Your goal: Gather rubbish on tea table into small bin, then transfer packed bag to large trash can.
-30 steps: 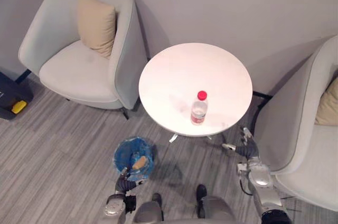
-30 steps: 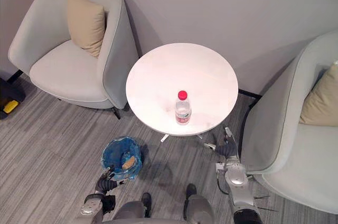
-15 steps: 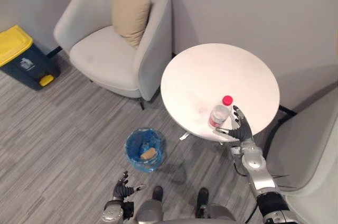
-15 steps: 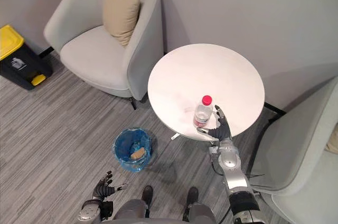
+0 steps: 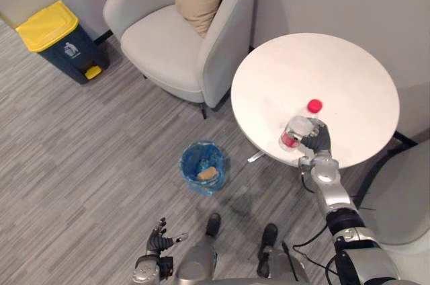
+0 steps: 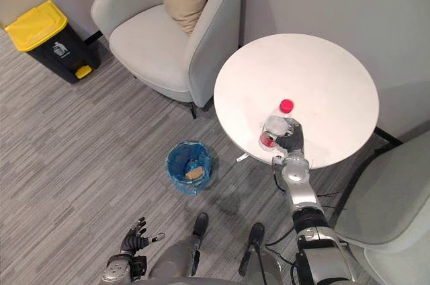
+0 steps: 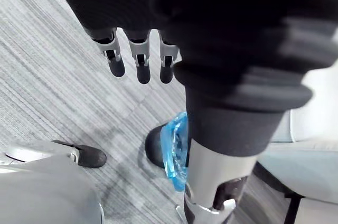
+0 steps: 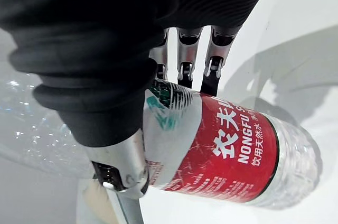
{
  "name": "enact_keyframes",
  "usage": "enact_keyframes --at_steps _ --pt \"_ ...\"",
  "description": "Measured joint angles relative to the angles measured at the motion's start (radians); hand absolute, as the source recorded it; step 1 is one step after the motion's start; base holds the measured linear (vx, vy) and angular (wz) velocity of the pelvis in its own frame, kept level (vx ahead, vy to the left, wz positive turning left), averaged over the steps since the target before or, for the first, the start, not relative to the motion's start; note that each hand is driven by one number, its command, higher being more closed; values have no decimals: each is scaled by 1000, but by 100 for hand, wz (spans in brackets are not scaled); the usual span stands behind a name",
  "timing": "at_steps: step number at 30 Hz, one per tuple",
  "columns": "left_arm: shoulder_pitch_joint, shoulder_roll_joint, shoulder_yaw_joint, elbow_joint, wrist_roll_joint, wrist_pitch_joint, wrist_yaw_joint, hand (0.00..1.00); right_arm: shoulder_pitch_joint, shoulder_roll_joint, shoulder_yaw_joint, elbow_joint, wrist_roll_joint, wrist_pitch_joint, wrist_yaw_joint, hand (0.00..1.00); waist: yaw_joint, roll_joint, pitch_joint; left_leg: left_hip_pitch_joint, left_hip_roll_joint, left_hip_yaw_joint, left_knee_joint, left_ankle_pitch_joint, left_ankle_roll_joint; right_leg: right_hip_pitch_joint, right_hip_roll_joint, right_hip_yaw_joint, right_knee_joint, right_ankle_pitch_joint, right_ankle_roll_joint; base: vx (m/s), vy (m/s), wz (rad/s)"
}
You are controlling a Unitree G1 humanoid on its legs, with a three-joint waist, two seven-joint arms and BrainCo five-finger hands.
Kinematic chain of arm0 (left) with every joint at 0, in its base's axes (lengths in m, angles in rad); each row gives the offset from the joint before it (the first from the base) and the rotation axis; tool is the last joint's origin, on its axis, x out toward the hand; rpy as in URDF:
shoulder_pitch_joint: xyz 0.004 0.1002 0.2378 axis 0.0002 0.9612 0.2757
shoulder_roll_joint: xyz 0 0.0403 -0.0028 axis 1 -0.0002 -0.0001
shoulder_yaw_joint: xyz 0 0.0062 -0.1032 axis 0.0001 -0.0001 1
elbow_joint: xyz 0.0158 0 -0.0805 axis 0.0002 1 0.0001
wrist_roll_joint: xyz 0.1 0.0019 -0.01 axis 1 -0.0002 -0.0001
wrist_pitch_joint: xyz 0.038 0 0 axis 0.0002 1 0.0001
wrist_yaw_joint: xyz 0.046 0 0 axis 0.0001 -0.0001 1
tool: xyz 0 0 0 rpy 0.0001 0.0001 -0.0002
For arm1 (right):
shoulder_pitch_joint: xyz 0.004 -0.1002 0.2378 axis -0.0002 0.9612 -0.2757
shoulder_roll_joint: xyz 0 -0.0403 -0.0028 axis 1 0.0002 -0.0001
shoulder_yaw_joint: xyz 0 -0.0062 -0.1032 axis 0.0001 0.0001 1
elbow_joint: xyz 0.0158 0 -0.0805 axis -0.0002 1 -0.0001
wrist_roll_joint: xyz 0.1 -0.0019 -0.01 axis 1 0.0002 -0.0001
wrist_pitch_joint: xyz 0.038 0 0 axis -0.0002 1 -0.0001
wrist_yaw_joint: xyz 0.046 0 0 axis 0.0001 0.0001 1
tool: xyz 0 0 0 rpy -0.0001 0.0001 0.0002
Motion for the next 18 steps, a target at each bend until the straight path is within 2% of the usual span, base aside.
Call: enact_keyframes --at_steps 6,10,12,18 --pt "1 -1 0 0 -20 0 -3 0 -29 -21 -4 8 66 -1 3 100 -1 7 7 -8 -2 -15 -20 14 -5 -16 -6 -13 13 -7 -1 13 -4 7" --pt "0 -1 0 -3 -20 0 -3 0 -24 -27 -6 -10 67 -3 5 100 -4 7 7 -7 -4 -12 -20 14 -5 -16 -8 -10 13 -7 -1 -1 3 -1" --pt "1 -1 0 -7 -19 0 -3 0 -3 -27 -9 -56 65 -4 6 100 -4 7 7 -3 -3 -9 -22 14 -5 -14 -8 -6 13 -7 -1 -10 10 -5" --pt "1 -2 9 -11 -19 1 -4 0 175 -13 -44 -341 31 -22 27 100 -11 5 7 35 0 8 -36 13 -4 10 -7 8 14 -12 5 -1 6 -6"
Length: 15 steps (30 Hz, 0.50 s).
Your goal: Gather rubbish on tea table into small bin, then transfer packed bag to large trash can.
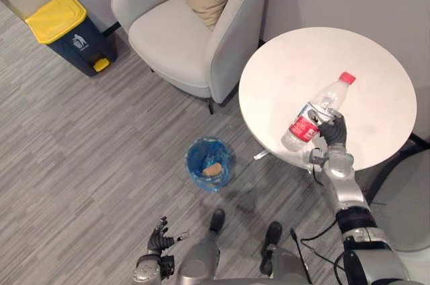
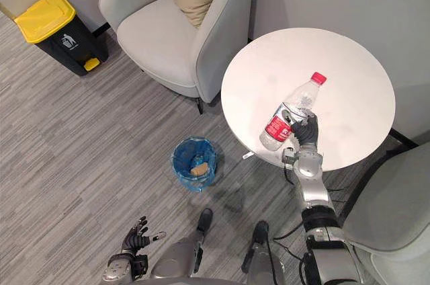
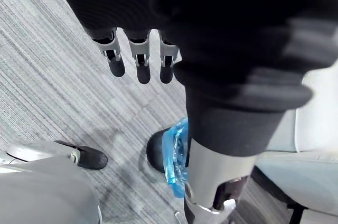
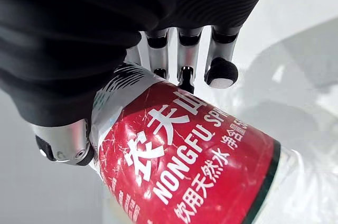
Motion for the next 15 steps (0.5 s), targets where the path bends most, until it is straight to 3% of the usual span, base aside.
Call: enact_keyframes --at_steps 2,6,7,8,9,10,11,12,13,14,15 --pt "0 -6 15 -3 1 0 0 0 67 29 0 -97 -40 -1 2 100 -19 -1 -1 12 1 -1 -1 0 0 15 0 -5 -1 -10 10 0 0 3" --pt "-1 -19 17 -7 3 0 2 0 186 67 1 -214 -100 -12 20 100 -23 -9 -7 3 -1 -26 7 -2 3 30 -4 -41 15 -35 10 -10 -6 25" --pt "-1 -22 17 -7 3 0 2 0 210 69 3 -233 -118 -20 26 100 -24 -13 -9 -4 -3 -21 16 -15 25 30 -12 -60 31 -50 5 -36 9 55" --pt "-1 -25 19 -6 3 1 3 0 239 71 4 -252 -133 -23 32 100 -25 -26 -14 -20 -6 41 31 -33 112 30 -32 -87 53 -68 8 -15 26 87" --pt "1 -34 34 -6 3 2 4 0 261 76 5 -261 -143 -23 36 100 -33 -49 -28 -28 1 201 33 -59 264 33 -65 -116 69 -76 21 18 28 94" --pt "1 -38 38 -6 3 2 7 0 263 76 6 -264 -151 -25 38 100 -43 -52 -33 -31 18 286 41 -66 287 40 -77 -136 74 -79 23 77 40 109" --pt "0 -41 38 -6 3 2 7 0 262 76 13 -268 -165 -30 40 100 -52 -50 -35 -35 59 435 76 -59 277 56 -95 -171 90 -87 28 98 62 82" --pt "2 -41 38 -5 6 2 7 0 262 73 19 -269 -172 -31 41 100 -48 -46 -37 -38 81 498 101 -12 216 64 -102 -185 106 -101 35 181 126 76" --pt "2 -36 38 -4 10 1 8 0 264 75 26 -271 -173 -31 42 100 -46 -56 -43 -38 74 515 123 -10 175 67 -116 -187 127 -118 50 128 103 41" --pt "2 -34 38 -4 10 1 8 0 266 76 34 -275 -173 -31 44 100 -42 -59 -44 -39 70 510 126 -17 163 67 -120 -187 133 -123 57 168 118 37" --pt "2 -33 38 -2 12 1 9 0 270 82 58 -294 -176 -32 46 100 -33 -60 -44 -43 67 499 131 -28 113 68 -126 -187 138 -126 61 111 95 22"
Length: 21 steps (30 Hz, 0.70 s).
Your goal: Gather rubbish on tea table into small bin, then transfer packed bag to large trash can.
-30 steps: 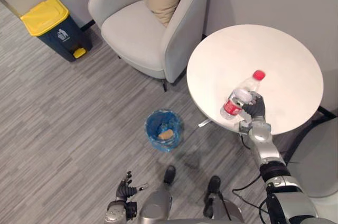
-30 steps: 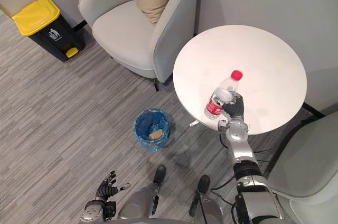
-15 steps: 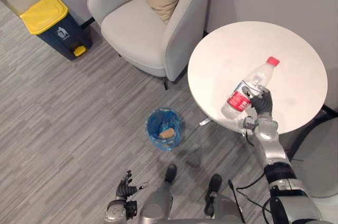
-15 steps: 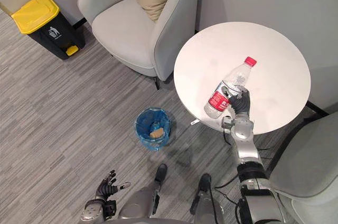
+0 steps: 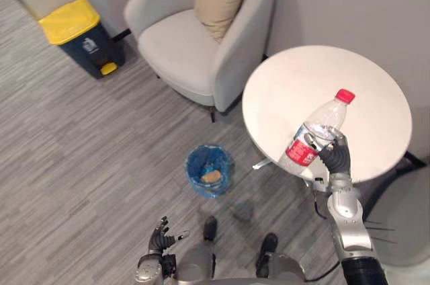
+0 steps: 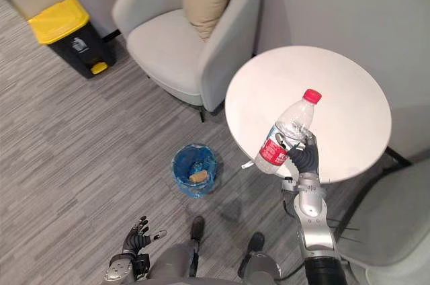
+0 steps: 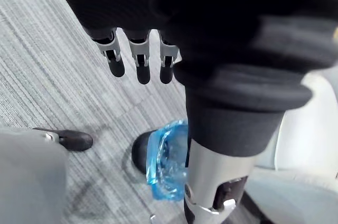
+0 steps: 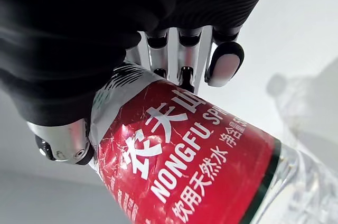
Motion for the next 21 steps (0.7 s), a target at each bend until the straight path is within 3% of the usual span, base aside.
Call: enact_keyframes --at_steps 3,5,6,7,8,9,10,13,14,15,16,18,21 --pt "11 0 0 4 10 0 0 0 1 28 61 1 -37 -3 24 100 16 -17 6 -18 -13 0 74 -64 -36 -1 -37 7 45 -25 26 112 116 12" --pt "19 11 16 -5 9 -4 0 0 -5 32 122 22 -57 -4 44 100 16 -38 17 -45 -24 -3 218 -174 -37 -26 -110 50 202 -92 45 79 110 11" --pt "19 17 16 -4 10 -4 1 0 -14 30 136 34 -67 -4 47 100 16 -38 18 -52 -24 -7 252 -198 -37 -46 -122 75 252 -98 41 43 95 1" --pt "19 30 15 -2 19 -2 2 0 -34 24 161 57 -76 -2 58 100 12 -39 20 -65 -27 -20 298 -232 -36 -98 -137 147 361 -88 20 56 120 8" --pt "19 46 14 1 28 -1 3 0 -37 18 172 67 -77 -2 64 100 9 -42 28 -64 -30 -38 312 -252 -28 -165 -134 236 475 -58 -54 63 117 21" --pt "19 53 13 3 30 0 7 0 -38 15 177 77 -77 -2 64 100 6 -42 32 -64 -31 -53 311 -253 -28 -188 -119 280 503 -79 -56 73 59 47" --pt "14 57 8 3 30 0 17 0 -41 -1 189 86 -78 -2 65 100 -6 -39 45 -64 -30 -87 308 -253 -28 -207 -63 349 483 -130 -35 69 -20 72" --pt "4 74 6 4 29 -1 21 0 -91 -59 213 117 -87 -2 66 100 -18 -41 65 -75 -49 -158 299 -232 -55 -267 48 467 352 -152 -28 75 -83 86" --pt "-14 80 -3 2 29 -4 21 0 -111 -85 213 125 -97 -3 64 100 -25 -56 67 -117 -81 -195 341 -231 -57 -288 47 462 285 -97 -38 92 -169 150" --pt "-48 65 -8 12 29 -5 22 0 -146 -110 216 146 -100 -8 63 100 -43 -35 94 -157 -90 -234 389 -232 -58 -301 39 444 320 -76 -19 70 -143 130" --pt "-63 56 -8 9 29 -7 22 0 -184 -132 223 175 -106 -7 64 100 -42 -22 112 -176 -87 -248 403 -232 -59 -310 44 435 329 -76 -20 24 -153 71" --pt "-105 44 -7 1 27 -12 25 0 -321 -171 243 281 -117 4 64 100 -24 10 169 -244 -68 -263 410 -217 -81 -364 60 414 338 -73 -30 -21 -103 21" --pt "-158 47 -4 -2 9 -17 43 0 -435 -209 279 384 -118 14 62 100 -9 18 222 -329 -48 -281 428 -207 -98 -438 75 386 368 -73 -42 -102 -115 20"
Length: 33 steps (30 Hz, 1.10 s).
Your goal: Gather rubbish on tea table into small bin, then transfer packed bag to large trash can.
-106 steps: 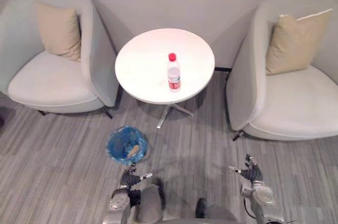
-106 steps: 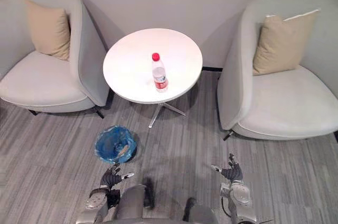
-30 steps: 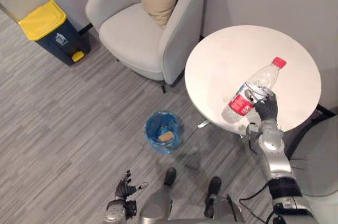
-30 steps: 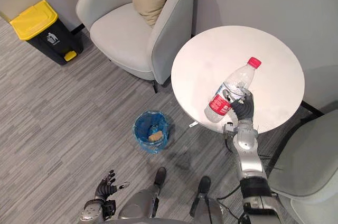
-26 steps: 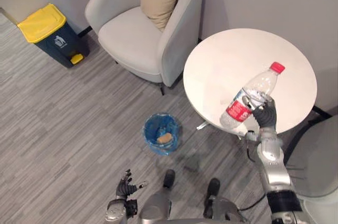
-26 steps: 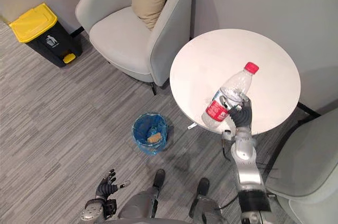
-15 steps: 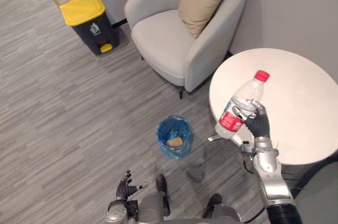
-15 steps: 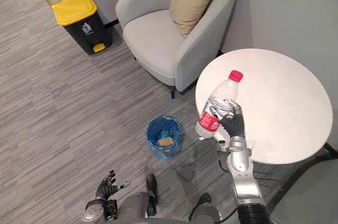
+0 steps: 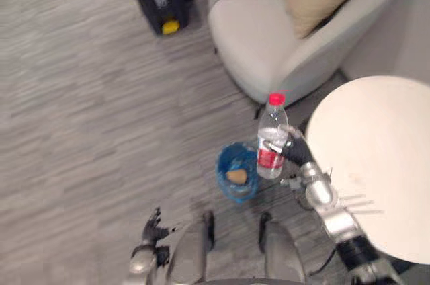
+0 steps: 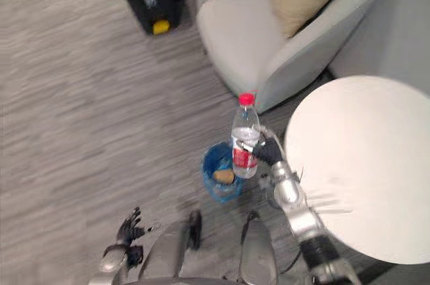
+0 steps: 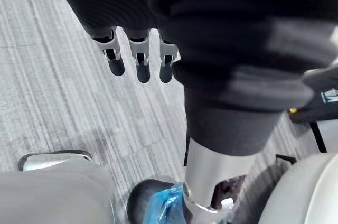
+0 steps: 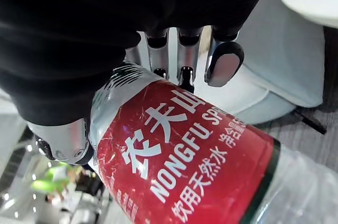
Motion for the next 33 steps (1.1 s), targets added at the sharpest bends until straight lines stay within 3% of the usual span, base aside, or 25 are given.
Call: enact_keyframes --at_steps 4,10,14,17,21,22,33 --pt "-83 0 0 6 -24 -6 31 0 -113 -33 21 57 -25 6 -29 100 18 1 3 -178 6 -3 94 0 0 -170 -2 -2 99 -13 -20 -124 -41 7" --pt "-269 -36 60 -104 -46 -28 82 0 -300 -48 15 10 -34 27 -121 100 21 0 73 -554 14 -7 306 -20 -1 -530 -43 -17 340 -67 -34 -209 -54 19" --pt "-312 -50 100 -212 -88 -42 91 0 -403 -49 16 4 -35 61 -159 100 32 -5 114 -769 66 41 394 8 -5 -749 -71 -20 470 -88 -42 -108 -88 22" --pt "-331 -50 130 -269 -115 -69 108 0 -458 -62 18 6 -36 66 -179 100 51 -7 118 -883 66 35 462 13 -9 -864 -85 -12 547 -98 -50 -47 -25 6" --pt "-327 -31 140 -272 -122 -65 125 0 -530 -76 22 26 -36 67 -215 100 50 -8 118 -967 62 31 503 13 -9 -951 -94 -5 596 -112 -39 -33 23 3" --pt "-321 -32 140 -266 -122 -65 127 0 -547 -84 27 37 -38 67 -226 0 50 -8 118 -984 60 32 506 13 -9 -968 -99 -4 603 -114 -39 -41 38 10" --pt "-313 -13 114 -250 -141 -57 127 0 -622 -101 66 121 -71 104 -278 0 44 -9 117 -1043 63 32 509 28 -12 -1032 -105 -7 624 -116 -41 -25 41 3"
